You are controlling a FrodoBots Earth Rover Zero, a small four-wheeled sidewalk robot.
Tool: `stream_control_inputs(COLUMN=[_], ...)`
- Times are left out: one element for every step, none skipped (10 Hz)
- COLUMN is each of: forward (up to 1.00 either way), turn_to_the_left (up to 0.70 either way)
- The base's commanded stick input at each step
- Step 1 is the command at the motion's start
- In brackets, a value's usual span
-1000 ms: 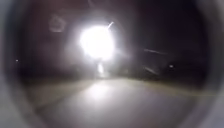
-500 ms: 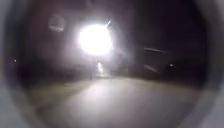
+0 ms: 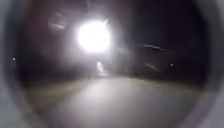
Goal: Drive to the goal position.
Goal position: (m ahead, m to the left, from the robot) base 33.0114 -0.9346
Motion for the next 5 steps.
stream_control_inputs(forward=[1.00, 1.00, 1.00, 1.00, 1.00], turn_to_the_left=[0.07, 0.06, 0.06, 0.06, 0.06])
